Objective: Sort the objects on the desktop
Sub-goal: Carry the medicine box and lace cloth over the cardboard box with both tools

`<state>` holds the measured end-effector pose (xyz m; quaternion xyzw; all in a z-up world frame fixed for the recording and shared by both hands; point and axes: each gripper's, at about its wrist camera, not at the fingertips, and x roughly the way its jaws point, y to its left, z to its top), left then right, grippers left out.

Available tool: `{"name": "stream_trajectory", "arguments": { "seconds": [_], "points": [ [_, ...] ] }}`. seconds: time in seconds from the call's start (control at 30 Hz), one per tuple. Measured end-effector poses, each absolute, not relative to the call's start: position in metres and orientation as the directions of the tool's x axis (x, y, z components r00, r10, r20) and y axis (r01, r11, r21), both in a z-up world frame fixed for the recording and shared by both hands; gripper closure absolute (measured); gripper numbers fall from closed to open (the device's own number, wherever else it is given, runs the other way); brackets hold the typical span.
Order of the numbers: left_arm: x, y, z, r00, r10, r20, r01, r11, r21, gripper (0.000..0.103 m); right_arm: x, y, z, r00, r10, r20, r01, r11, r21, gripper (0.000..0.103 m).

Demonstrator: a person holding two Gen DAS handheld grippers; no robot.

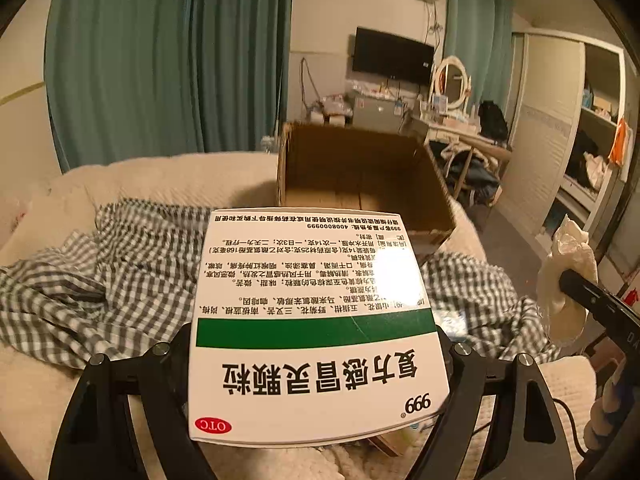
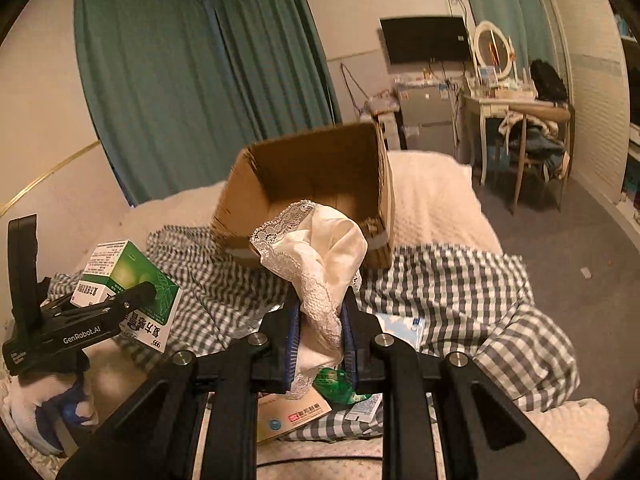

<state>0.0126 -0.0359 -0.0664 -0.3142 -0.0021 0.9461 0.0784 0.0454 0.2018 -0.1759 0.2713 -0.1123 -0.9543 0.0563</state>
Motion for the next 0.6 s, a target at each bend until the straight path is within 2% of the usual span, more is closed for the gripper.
{"name": "stream_trajectory", "arguments": {
  "seconds": [0.6],
  "points": [
    [0.038, -0.033, 0.034, -0.897, 0.18, -0.405, -0.184, -0.982, -0.029, 0.018, 0.084, 0.183, -0.068, -0.943, -0.157, -0.294, 0.108, -0.978, 0.176, 0.085]
  ]
}}
